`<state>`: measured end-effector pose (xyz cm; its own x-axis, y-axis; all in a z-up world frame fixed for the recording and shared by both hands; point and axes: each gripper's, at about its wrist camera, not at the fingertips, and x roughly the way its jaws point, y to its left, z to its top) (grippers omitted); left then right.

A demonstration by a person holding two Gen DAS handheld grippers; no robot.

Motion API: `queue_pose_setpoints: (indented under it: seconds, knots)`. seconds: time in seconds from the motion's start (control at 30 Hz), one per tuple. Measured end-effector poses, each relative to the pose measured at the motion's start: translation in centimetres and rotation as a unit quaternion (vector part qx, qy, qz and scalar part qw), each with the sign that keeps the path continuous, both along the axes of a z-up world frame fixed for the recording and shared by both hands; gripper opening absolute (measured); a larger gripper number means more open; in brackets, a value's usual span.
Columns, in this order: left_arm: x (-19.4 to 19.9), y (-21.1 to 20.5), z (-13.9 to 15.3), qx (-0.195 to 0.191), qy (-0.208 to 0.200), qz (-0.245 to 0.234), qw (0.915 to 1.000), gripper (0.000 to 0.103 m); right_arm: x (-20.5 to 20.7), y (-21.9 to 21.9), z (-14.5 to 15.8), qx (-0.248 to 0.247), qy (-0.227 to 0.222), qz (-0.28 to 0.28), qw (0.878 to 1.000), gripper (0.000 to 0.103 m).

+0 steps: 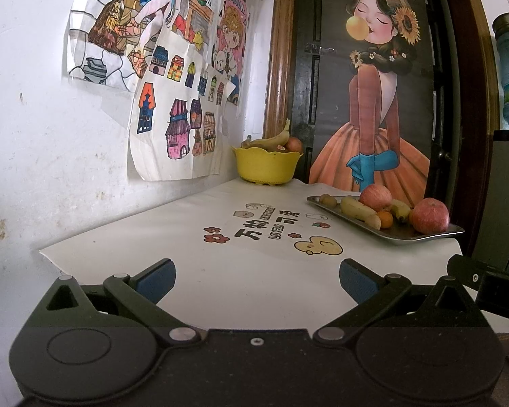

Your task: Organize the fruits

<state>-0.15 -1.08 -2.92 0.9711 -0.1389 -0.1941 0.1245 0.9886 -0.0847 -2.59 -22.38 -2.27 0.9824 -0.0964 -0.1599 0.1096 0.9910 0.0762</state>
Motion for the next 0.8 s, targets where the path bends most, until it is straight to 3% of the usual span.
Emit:
queue_pose_setpoints:
  seconds: [0.8]
  knots:
    - [0.04, 0.04, -0.04, 0.000, 0.001, -0.001, 1.0000, 0.102, -0.18, 0.13, -0.25, 0.000, 0.004, 0.004, 1.000, 0.103]
